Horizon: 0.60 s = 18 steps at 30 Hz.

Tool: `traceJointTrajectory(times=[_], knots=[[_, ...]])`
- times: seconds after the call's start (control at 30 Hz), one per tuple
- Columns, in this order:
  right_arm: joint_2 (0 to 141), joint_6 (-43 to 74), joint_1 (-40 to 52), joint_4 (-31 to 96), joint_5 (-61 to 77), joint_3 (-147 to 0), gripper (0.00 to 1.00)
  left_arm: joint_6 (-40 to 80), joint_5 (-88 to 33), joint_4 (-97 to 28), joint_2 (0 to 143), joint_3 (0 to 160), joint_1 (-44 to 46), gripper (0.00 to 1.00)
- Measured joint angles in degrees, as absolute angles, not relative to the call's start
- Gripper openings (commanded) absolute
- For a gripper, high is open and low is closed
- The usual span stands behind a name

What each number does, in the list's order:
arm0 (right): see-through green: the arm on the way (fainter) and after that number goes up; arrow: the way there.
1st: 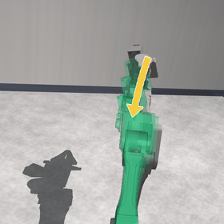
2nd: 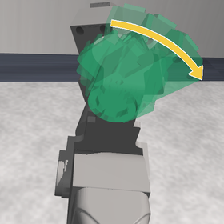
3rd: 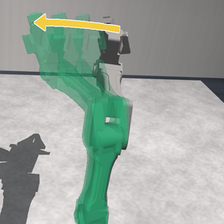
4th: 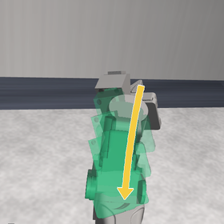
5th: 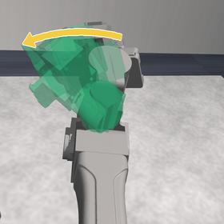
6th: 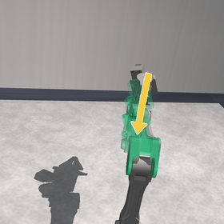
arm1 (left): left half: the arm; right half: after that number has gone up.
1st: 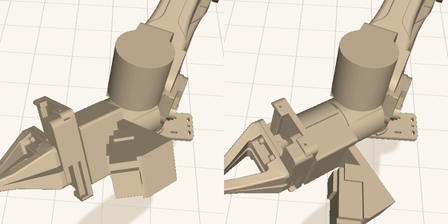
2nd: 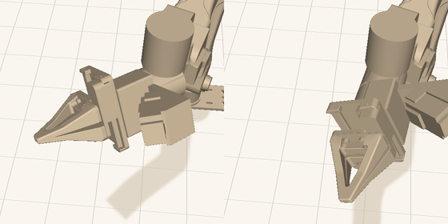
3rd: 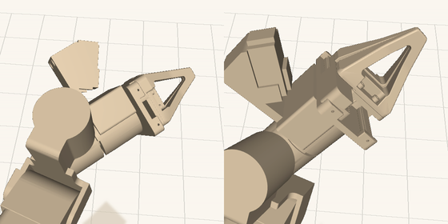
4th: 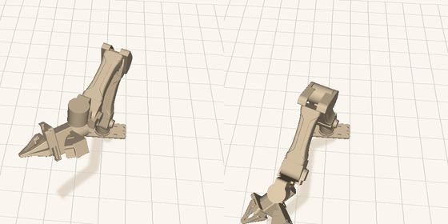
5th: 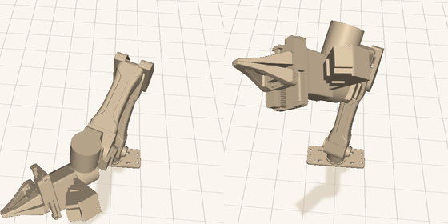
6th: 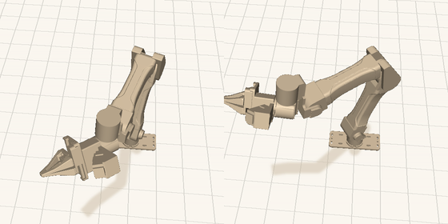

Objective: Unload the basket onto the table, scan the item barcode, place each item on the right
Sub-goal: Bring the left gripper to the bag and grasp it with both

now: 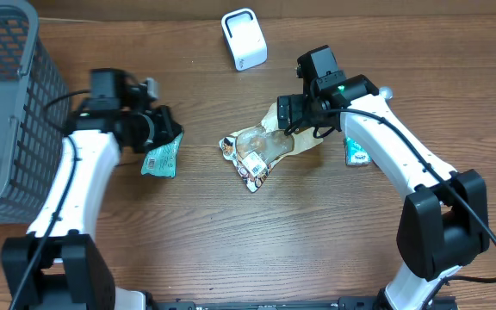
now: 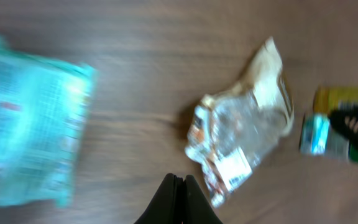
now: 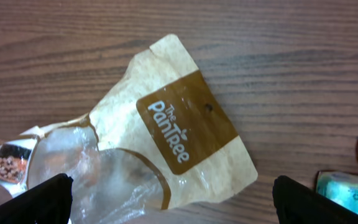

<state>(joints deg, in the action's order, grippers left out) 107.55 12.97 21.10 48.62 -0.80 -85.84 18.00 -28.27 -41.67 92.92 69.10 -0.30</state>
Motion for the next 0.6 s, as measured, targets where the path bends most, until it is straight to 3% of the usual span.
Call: traceJointTrajectory(times=[0.27,0.6], knots=[[107.55,12.01,20.43,50.17,-0.16,-85.84,1.00,22.72,-21.61,-41.36,98.85,69.10,14.87,0.04],[107.53,11.97,20.36,50.00,-0.01,-85.84,1.00,27.03,-20.10,-35.00,108.42,69.10,20.58,0.05]])
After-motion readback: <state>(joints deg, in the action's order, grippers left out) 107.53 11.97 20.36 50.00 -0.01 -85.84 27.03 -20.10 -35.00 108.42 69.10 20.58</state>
